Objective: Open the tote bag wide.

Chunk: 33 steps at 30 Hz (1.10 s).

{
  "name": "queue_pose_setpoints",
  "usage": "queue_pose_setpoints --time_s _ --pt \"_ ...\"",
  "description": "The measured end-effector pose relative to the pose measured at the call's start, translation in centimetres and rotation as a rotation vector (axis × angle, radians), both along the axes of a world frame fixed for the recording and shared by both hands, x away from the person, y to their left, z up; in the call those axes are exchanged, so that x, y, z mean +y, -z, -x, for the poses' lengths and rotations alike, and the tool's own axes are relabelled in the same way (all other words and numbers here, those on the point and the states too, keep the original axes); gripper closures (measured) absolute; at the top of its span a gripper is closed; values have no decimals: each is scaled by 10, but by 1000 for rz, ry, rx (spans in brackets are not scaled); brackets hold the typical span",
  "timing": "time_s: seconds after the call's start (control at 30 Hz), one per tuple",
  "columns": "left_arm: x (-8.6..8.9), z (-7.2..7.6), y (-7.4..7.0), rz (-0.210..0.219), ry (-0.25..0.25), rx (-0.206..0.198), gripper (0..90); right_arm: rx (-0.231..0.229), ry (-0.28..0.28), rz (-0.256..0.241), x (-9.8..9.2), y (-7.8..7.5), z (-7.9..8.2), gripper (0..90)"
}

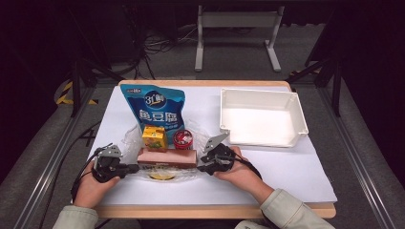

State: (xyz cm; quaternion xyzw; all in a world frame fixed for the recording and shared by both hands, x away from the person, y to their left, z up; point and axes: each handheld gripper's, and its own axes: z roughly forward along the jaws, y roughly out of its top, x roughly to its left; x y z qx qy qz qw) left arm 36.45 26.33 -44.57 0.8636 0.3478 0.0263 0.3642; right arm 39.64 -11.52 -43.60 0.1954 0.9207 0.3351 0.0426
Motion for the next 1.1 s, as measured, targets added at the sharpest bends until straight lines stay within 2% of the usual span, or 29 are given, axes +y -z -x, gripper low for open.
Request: queue_pose_setpoints --time_s 0.1,0.23,0.3,0.4,0.43,0.47,0.53,0.63,0.8,0.83,0.87,0.9,0.97,1.1 --pt "0 1 0 14 -5 4 858 -5 -8 32 0 -1 3 497" --pt "3 3 1 20 25 20 889 -30 -10 90 0 -4 8 484" --pt "3 4 2 -6 18 34 896 -31 -15 101 0 -4 10 468" --pt "4 6 2 -3 10 40 881 -26 -21 93 -1 -5 10 441" --pt "6 7 2 6 5 37 850 -38 -29 73 -3 -7 10 389" --pt "7 8 1 10 8 37 850 -38 -29 73 -3 -7 10 389" --pt "11 10 1 40 4 33 767 -50 -35 44 -4 -10 12 349" --pt "15 15 -2 87 6 -4 643 -93 -49 -29 -8 -23 14 326" --pt "19 22 -11 154 2 -90 534 -136 -56 -172 -14 -39 15 293" --pt "20 23 -14 179 3 -112 528 -138 -54 -202 -15 -42 15 291" --pt "20 23 -14 179 3 -112 527 -138 -54 -202 -15 -42 15 291" --pt "20 24 -16 198 9 -128 527 -143 -52 -246 -16 -46 15 291" --pt "20 26 -19 220 16 -157 524 -161 -49 -294 -18 -52 15 291" --pt "21 28 -23 250 11 -205 517 -179 -39 -335 -19 -60 14 303"
